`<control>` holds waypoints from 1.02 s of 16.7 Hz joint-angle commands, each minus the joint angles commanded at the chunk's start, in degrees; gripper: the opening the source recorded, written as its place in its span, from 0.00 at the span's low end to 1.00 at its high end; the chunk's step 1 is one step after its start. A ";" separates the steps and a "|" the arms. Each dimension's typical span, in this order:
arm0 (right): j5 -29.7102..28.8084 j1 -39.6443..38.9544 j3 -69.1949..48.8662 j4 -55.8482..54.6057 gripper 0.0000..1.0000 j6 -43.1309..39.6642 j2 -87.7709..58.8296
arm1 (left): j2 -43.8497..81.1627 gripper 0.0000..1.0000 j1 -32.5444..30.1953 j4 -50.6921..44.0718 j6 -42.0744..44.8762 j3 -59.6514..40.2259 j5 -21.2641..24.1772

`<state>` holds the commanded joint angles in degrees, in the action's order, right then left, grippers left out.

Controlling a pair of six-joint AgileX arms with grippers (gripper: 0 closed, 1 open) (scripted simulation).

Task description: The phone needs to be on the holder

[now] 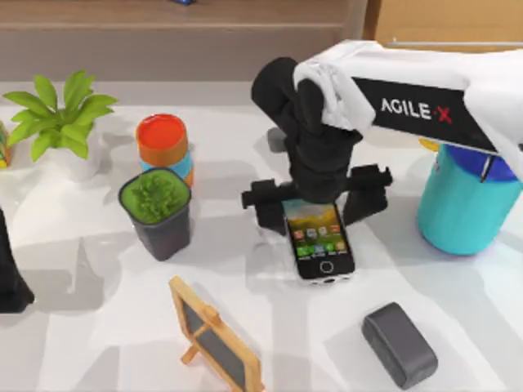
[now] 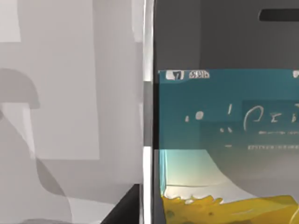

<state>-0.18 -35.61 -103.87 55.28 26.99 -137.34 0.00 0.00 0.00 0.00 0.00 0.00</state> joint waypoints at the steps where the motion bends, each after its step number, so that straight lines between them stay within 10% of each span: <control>1: 0.00 0.00 0.00 0.00 0.17 0.00 0.00 | 0.00 1.00 0.00 0.00 0.00 0.00 0.00; 4: 0.00 0.00 0.00 0.00 0.00 0.00 0.00 | 0.00 1.00 0.00 0.00 0.00 0.00 0.00; 17: -1.25 0.01 -2.42 4.92 0.00 -0.30 3.70 | 0.00 1.00 0.00 0.00 0.00 0.00 0.00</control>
<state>-1.43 -35.60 -106.29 60.20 26.69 -133.64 0.00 0.00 0.00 0.00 0.00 0.00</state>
